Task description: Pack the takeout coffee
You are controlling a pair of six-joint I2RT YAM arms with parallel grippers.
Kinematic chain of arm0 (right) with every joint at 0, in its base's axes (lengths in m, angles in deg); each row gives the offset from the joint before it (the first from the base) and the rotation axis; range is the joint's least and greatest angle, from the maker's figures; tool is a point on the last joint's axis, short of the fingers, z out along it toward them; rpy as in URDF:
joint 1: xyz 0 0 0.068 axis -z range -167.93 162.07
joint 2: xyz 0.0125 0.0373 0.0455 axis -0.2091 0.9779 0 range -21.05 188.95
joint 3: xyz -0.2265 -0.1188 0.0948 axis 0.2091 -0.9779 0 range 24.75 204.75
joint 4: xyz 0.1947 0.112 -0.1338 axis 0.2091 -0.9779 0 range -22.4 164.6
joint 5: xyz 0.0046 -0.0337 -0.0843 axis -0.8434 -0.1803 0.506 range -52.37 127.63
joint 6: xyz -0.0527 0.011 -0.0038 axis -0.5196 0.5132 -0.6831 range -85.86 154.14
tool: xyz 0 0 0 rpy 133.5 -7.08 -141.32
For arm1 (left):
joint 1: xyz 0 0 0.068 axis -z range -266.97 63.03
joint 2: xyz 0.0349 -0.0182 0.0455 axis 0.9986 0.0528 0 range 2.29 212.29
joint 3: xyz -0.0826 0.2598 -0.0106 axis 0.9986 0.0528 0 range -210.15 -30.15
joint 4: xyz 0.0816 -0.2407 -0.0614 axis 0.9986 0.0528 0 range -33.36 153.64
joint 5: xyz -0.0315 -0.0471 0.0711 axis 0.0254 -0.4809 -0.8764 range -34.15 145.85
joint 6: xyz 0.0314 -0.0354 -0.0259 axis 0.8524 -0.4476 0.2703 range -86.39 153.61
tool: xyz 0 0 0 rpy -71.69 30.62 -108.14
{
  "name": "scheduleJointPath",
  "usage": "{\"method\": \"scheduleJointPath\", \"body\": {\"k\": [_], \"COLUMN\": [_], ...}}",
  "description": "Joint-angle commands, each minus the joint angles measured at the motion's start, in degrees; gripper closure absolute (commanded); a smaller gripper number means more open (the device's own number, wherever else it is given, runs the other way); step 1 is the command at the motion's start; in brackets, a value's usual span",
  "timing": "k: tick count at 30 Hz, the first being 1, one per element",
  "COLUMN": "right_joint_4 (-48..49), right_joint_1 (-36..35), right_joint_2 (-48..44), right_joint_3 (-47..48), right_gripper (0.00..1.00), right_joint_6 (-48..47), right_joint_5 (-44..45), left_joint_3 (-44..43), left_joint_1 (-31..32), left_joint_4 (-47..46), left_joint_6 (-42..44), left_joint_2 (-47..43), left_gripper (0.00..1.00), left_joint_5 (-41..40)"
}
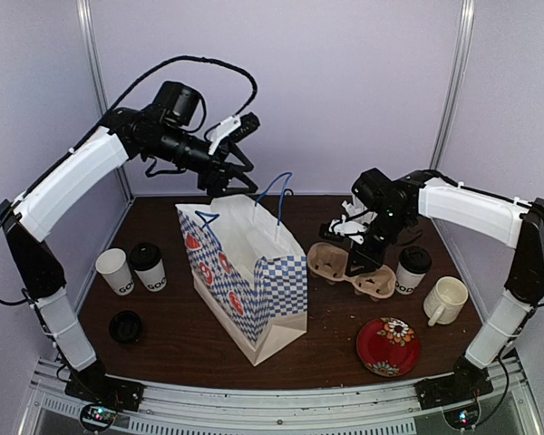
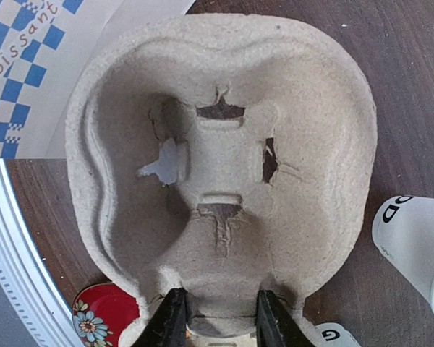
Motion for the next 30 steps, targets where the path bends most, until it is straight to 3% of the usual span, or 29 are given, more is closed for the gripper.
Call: {"method": "scheduleJointPath", "body": {"k": [1,6,9,16,20,22,26,30], "right_joint_4": [-1.9,-2.0,-2.2,-4.0,-5.5,-6.8,-9.9,-12.7], "right_joint_1": [-0.5,-0.6,-0.7,-1.2,-1.7,-1.8,-1.8,-1.8], "right_joint_2": [-3.6,-5.0,-5.9,-7.9,-9.0,-9.5,-11.3,-13.3], "right_joint_3": [-1.4,-2.9,-3.5,-3.1,-2.2,-1.4,1.2,4.6], "right_gripper": [0.67,0.67,0.67,0.67,0.67,0.67,0.67,0.67], "right_joint_6": [0.0,0.4,0.4,0.5,0.7,0.7,0.8,0.9], "right_joint_5": [-1.2,-1.9,-2.7,-4.4,-4.7,-5.4,-7.0,-7.4], "left_joint_3": [-5.6,-8.0,-9.1,-11.1,-13.4,-14.0,-13.7,-12.5], "left_joint_1": [4.3,5.4,5.4,5.4,5.3,5.3,5.3,5.2], "left_joint_4": [6.1,6.4,6.3,6.5,6.5,6.2,3.7,-1.3], "left_joint_6": [9.3,9.5,9.6,9.8,8.8,8.1,5.5,-0.4], "left_joint_2": [5.4,9.3,10.6,12.9,14.5,15.0,14.1,11.4], "left_gripper": [0.28,0.29,0.35,0.72,0.84,1.00,1.00,1.00], "left_joint_5": [-7.2,-9.7,-9.6,-4.6,-3.5,-3.8,-7.8,-17.6]}}
